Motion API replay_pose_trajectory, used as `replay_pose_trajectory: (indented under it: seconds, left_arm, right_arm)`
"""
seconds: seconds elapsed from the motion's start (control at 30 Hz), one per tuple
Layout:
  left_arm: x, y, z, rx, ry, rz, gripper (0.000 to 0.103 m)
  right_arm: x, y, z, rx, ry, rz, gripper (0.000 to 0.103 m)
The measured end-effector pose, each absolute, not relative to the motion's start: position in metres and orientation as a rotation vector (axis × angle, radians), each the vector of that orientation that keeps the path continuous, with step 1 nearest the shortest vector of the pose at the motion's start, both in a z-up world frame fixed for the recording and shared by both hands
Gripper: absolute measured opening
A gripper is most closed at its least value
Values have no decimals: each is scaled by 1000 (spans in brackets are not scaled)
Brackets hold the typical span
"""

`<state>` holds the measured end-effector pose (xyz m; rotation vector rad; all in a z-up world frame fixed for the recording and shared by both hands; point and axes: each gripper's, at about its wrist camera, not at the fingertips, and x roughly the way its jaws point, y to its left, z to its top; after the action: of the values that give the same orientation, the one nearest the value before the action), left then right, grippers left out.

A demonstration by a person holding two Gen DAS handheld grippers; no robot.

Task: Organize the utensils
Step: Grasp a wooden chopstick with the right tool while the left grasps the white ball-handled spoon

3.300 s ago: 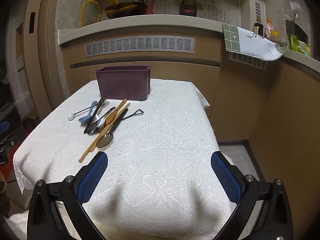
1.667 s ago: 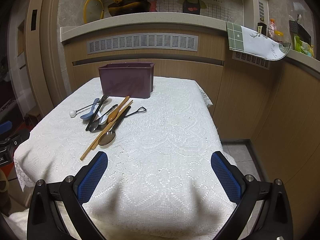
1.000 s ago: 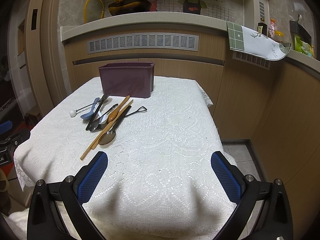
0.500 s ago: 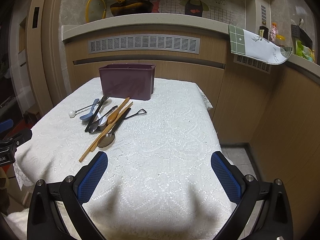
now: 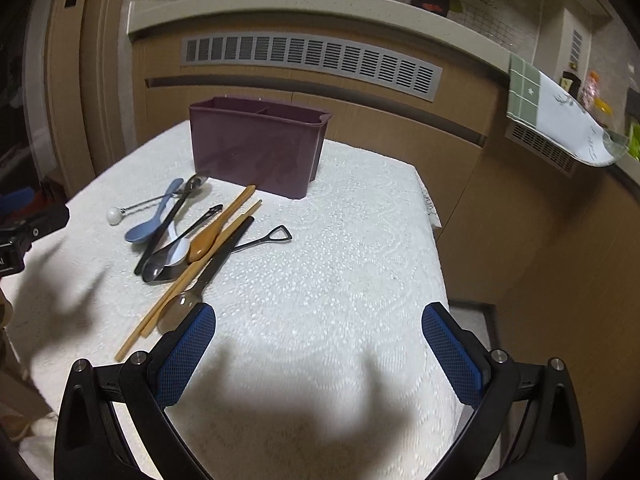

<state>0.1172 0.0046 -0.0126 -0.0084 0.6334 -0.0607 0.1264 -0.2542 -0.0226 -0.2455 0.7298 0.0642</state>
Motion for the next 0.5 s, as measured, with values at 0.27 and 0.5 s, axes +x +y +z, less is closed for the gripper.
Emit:
replay_pose_trajectory:
  seconds: [0.27, 0.5]
  left_arm:
    - [161, 30, -16, -53, 659, 0, 103]
    - [171, 57, -23, -145, 669, 5, 103]
  right_arm:
    - [185, -236, -33, -152, 865, 204, 94]
    - [229, -206, -47, -69, 971, 306, 29]
